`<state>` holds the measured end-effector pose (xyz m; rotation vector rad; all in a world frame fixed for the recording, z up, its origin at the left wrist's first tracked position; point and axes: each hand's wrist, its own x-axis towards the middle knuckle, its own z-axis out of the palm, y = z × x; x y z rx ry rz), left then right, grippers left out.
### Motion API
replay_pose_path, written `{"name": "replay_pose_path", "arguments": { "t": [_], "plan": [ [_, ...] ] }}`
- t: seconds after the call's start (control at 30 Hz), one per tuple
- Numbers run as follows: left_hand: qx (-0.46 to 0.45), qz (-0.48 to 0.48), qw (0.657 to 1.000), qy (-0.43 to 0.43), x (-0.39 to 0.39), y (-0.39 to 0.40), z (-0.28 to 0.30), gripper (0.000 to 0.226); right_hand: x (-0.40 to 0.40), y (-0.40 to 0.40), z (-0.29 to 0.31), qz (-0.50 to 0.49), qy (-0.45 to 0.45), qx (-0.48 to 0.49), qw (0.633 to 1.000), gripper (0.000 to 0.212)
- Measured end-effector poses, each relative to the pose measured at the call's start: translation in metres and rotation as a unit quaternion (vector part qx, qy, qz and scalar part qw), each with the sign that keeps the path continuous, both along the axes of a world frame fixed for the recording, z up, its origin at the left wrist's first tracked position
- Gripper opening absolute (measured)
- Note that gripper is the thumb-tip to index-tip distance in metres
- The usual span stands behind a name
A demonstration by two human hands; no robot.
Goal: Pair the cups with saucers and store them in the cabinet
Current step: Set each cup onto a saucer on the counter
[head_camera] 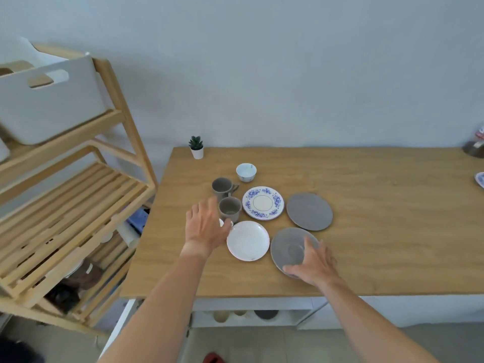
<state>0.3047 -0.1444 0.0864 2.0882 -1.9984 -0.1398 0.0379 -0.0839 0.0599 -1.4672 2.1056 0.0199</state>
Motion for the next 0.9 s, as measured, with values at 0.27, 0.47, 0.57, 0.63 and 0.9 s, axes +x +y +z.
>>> {"name": "replay_pose_path", "arguments": {
  "t": [0.27, 0.47, 0.57, 0.63, 0.9],
  "plan": [
    [0.110, -0.040, 0.993, -0.022, -0.021, -0.081, -0.018, 0.092, -0.003, -0.033, -0.018, 0.013, 0.022, 0.000, 1.000, 0.122],
    [0.163, -0.035, 0.986, -0.027, -0.035, -0.091, -0.039, 0.076, -0.009, -0.046, -0.018, 0.074, 0.043, -0.015, 0.996, 0.113],
    [0.148, -0.035, 0.988, -0.006, -0.037, -0.095, -0.042, 0.072, -0.014, -0.056, -0.017, 0.101, 0.023, -0.017, 0.995, 0.102],
    [0.112, -0.054, 0.992, 0.002, -0.037, -0.096, -0.041, 0.067, -0.017, -0.061, -0.016, 0.121, 0.020, -0.019, 0.992, 0.101],
    [-0.032, -0.206, 0.977, 0.037, -0.055, -0.088, -0.031, 0.067, -0.034, -0.076, -0.020, 0.163, -0.018, -0.015, 0.986, 0.098]
  ]
}}
